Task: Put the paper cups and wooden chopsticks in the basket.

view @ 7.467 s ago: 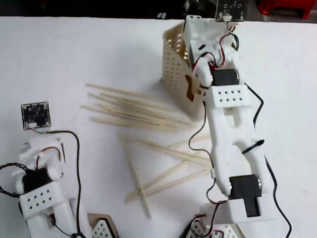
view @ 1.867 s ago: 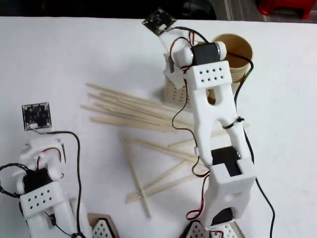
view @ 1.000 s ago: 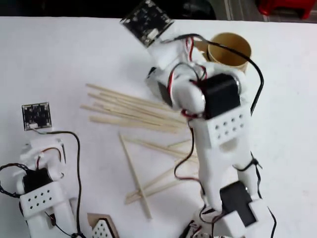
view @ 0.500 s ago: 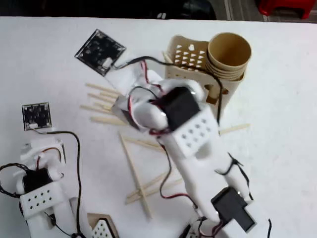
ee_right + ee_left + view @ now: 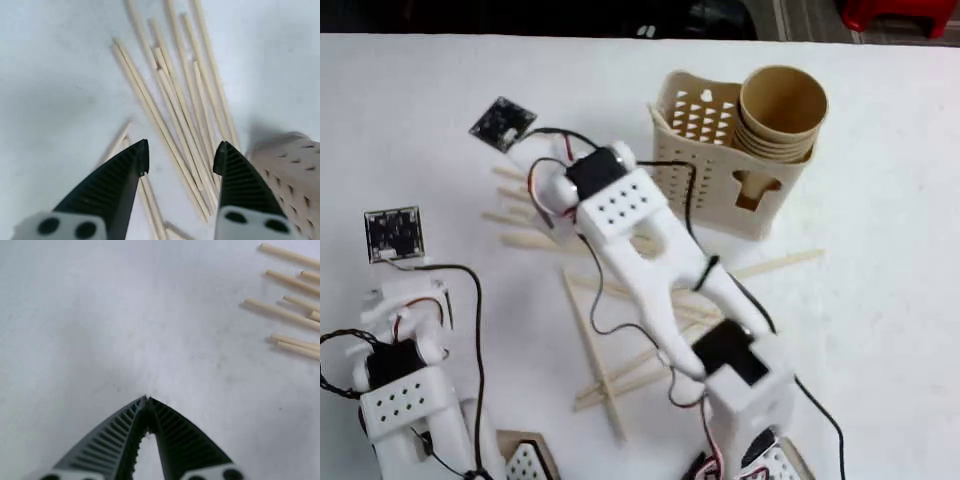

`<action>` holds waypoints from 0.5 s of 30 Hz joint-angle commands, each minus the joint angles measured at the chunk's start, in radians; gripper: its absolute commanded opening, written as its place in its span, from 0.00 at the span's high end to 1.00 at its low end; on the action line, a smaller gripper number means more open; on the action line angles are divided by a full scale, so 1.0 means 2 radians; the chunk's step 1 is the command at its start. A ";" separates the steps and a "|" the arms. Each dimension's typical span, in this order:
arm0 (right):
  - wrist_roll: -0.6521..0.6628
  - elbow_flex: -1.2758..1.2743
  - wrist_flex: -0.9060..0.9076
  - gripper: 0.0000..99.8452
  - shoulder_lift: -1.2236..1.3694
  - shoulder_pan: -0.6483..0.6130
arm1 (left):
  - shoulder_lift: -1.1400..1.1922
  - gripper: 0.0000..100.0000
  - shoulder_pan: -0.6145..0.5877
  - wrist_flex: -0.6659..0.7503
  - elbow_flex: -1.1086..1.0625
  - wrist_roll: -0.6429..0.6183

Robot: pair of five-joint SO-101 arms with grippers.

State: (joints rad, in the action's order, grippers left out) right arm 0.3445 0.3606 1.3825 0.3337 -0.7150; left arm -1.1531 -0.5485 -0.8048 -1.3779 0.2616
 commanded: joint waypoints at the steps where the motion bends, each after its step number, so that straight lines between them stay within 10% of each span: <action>1: 0.001 0.003 -0.026 0.78 0.029 0.007 | -0.013 0.97 0.000 0.014 0.004 -0.002; 15: 0.002 0.004 -0.139 0.78 0.161 0.040 | -0.013 0.97 0.000 0.014 0.004 -0.002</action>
State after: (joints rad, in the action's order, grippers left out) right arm 0.3445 0.3606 1.1416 0.6559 -0.6460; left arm -1.1531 -0.5485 -0.8048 -1.3779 0.2616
